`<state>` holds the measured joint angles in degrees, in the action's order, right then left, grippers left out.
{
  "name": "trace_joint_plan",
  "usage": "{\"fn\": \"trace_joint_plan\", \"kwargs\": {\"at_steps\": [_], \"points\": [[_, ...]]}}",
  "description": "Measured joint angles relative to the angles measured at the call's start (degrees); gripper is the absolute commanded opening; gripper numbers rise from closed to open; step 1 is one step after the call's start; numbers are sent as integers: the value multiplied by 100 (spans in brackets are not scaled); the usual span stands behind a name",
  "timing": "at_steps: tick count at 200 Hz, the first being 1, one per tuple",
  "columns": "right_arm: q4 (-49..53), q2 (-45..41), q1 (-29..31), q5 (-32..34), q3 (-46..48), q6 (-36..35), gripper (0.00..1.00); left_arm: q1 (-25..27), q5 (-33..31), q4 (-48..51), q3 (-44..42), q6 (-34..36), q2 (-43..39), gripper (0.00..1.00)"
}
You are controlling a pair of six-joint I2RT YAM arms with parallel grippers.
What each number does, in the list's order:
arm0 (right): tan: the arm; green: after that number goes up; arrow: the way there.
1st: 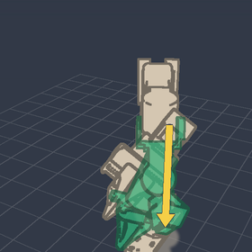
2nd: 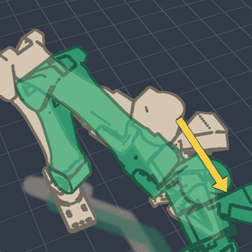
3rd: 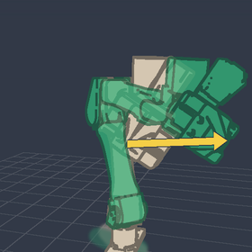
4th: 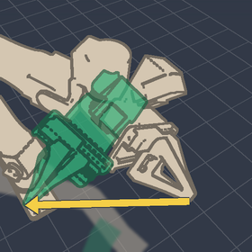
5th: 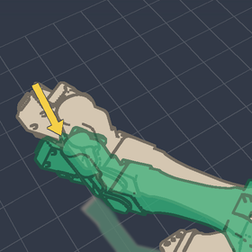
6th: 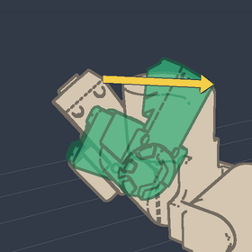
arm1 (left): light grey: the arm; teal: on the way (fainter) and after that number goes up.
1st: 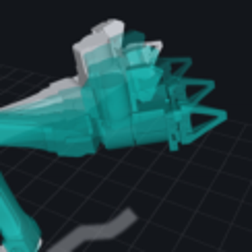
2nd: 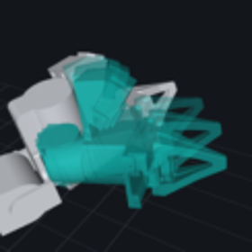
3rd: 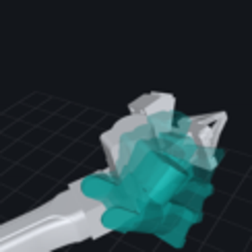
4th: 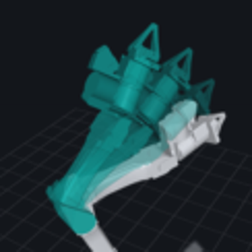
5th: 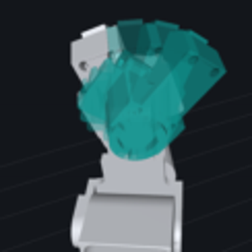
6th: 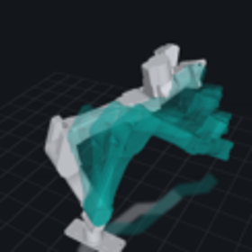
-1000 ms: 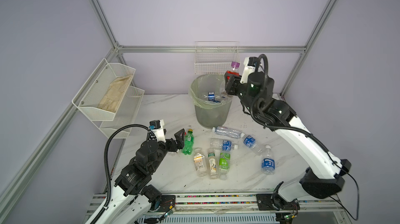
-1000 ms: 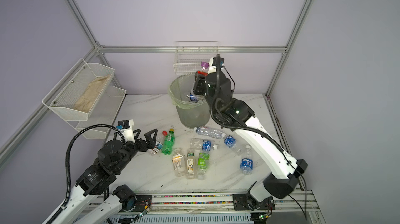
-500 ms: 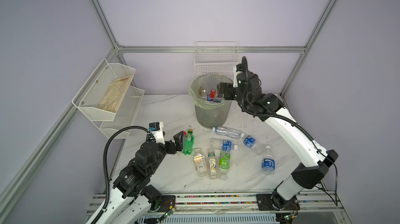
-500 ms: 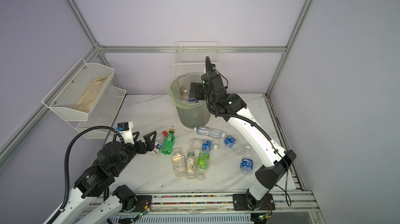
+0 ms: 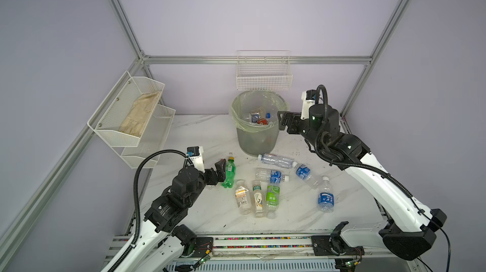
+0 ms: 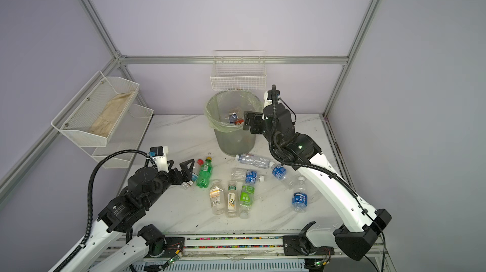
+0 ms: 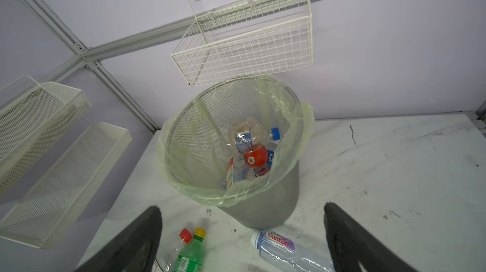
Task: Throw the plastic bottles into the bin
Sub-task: 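Open the right gripper over the wastebasket to drop the purple-capped bottle, then draw the right gripper back while the left gripper lowers over the Sprite bottle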
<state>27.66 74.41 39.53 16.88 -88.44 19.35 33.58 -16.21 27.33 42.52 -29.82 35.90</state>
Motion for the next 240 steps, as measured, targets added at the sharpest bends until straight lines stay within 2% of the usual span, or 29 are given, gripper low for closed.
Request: {"fn": "trace_joint_plan", "kwargs": {"at_steps": [60, 84, 154, 186, 240], "points": [[-190, -1003, 0, 168, 1060, 94, 97, 0, 87, -22, 0, -144, 573, 100], [-254, -1377, 0, 339, 1475, 369, 97, 0, 103, -24, 0, -223, 748, 100], [-192, -1311, 0, 142, 2065, 732, 97, -2, 173, 15, 0, -264, 1473, 100], [-188, -1556, 0, -2, 2481, 850, 97, 0, 251, -48, 0, -282, 1707, 100], [-223, -1812, 0, -315, 3180, 1202, 92, -2, 361, -166, 0, -374, 2430, 100]]}}
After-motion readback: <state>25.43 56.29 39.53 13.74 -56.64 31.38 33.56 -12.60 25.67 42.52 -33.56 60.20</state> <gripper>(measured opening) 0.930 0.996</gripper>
